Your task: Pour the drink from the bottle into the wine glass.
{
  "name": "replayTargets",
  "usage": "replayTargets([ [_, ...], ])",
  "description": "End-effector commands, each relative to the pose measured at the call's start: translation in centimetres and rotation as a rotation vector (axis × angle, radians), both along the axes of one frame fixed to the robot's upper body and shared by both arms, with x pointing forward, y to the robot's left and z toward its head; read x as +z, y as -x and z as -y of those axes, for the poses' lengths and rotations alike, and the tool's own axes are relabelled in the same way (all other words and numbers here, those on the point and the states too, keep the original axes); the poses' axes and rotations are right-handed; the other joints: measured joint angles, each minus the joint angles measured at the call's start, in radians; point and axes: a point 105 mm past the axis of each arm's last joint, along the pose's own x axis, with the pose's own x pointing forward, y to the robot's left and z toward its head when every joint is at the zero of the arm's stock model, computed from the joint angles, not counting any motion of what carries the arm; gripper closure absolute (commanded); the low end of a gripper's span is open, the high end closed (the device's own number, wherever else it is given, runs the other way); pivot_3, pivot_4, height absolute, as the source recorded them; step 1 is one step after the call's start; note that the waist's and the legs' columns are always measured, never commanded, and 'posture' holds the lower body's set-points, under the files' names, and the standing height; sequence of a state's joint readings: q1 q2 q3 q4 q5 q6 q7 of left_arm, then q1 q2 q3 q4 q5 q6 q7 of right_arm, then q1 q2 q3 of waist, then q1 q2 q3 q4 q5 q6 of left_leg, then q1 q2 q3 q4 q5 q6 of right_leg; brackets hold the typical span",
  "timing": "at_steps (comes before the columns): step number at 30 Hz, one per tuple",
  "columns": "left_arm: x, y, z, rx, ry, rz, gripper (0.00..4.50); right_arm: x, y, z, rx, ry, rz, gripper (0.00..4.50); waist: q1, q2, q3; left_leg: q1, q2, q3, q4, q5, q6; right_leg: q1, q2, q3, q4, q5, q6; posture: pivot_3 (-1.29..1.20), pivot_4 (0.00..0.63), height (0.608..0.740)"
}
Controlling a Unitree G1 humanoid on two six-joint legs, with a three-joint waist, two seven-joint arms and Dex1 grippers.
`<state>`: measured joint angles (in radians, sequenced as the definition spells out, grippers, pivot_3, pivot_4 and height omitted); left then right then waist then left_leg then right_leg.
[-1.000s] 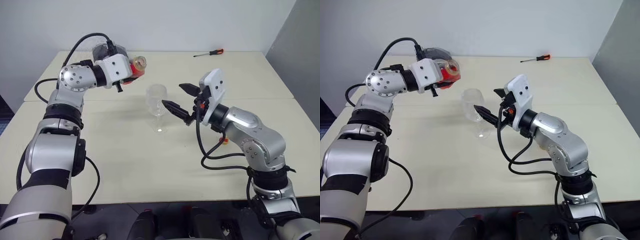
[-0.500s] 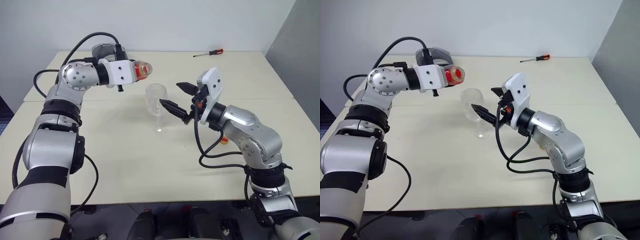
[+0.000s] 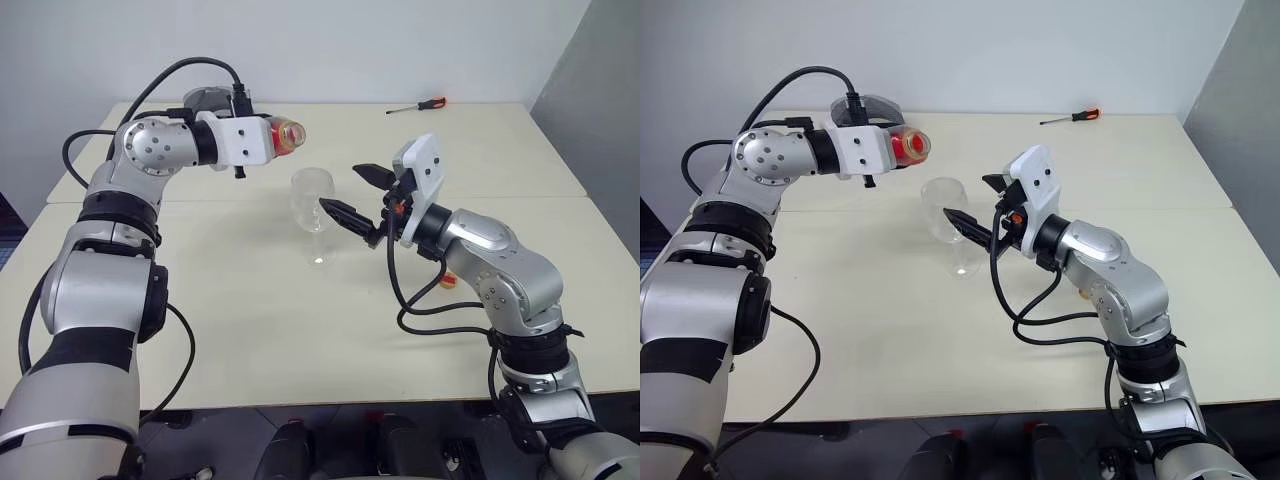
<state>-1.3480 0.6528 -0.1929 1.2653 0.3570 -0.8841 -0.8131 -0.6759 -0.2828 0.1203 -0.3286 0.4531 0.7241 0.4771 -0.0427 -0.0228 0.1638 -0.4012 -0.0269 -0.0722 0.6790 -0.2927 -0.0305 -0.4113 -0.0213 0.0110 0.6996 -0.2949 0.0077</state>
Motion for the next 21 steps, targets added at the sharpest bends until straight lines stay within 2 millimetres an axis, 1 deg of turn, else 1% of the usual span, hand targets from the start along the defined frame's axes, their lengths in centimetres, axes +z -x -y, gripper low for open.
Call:
replayTargets([
  [1, 3.26, 0.21, -0.07, -0.001, 0.095, 0.063, 3.26, 1.45, 0.48, -0.26, 0.018, -0.023, 0.063, 0.0, 0.0, 0.0, 0.0, 0.0, 0.0, 0.0, 0.0, 0.0, 0.0, 0.0, 0.0, 0.0, 0.0, 0.0, 0.0, 0.0, 0.15, 0.74],
  [6, 3.09, 0.19, -0.1, -0.007, 0.148, 0.031, 3.26, 1.43, 0.48, -0.18, 0.013, -0.022, 0.063, 0.0, -0.001, 0.0, 0.0, 0.0, 0.0, 0.0, 0.0, 0.0, 0.0, 0.0, 0.0, 0.0, 0.0, 0.0, 0.0, 0.0, 0.15, 0.74],
  [12, 2.74, 0.7, 0.46, -0.052, 0.072, 0.051, 3.26, 1.39, 0.43, -0.16, 0.017, -0.016, 0.062, 0.0, -0.003, 0.0, 0.0, 0.0, 0.0, 0.0, 0.0, 0.0, 0.0, 0.0, 0.0, 0.0, 0.0, 0.0, 0.0, 0.0, 0.15, 0.74],
  [16, 3.09, 0.78, 0.17, -0.043, 0.039, 0.072, 3.26, 1.43, 0.43, -0.31, 0.022, -0.015, 0.065, 0.0, -0.003, 0.0, 0.0, 0.0, 0.0, 0.0, 0.0, 0.0, 0.0, 0.0, 0.0, 0.0, 0.0, 0.0, 0.0, 0.0, 0.15, 0.74],
  [21, 2.99, 0.89, -0.1, -0.037, -0.017, 0.094, 3.26, 1.45, 0.38, -0.32, 0.023, -0.016, 0.066, 0.0, -0.005, 0.0, 0.0, 0.0, 0.0, 0.0, 0.0, 0.0, 0.0, 0.0, 0.0, 0.0, 0.0, 0.0, 0.0, 0.0, 0.15, 0.74],
])
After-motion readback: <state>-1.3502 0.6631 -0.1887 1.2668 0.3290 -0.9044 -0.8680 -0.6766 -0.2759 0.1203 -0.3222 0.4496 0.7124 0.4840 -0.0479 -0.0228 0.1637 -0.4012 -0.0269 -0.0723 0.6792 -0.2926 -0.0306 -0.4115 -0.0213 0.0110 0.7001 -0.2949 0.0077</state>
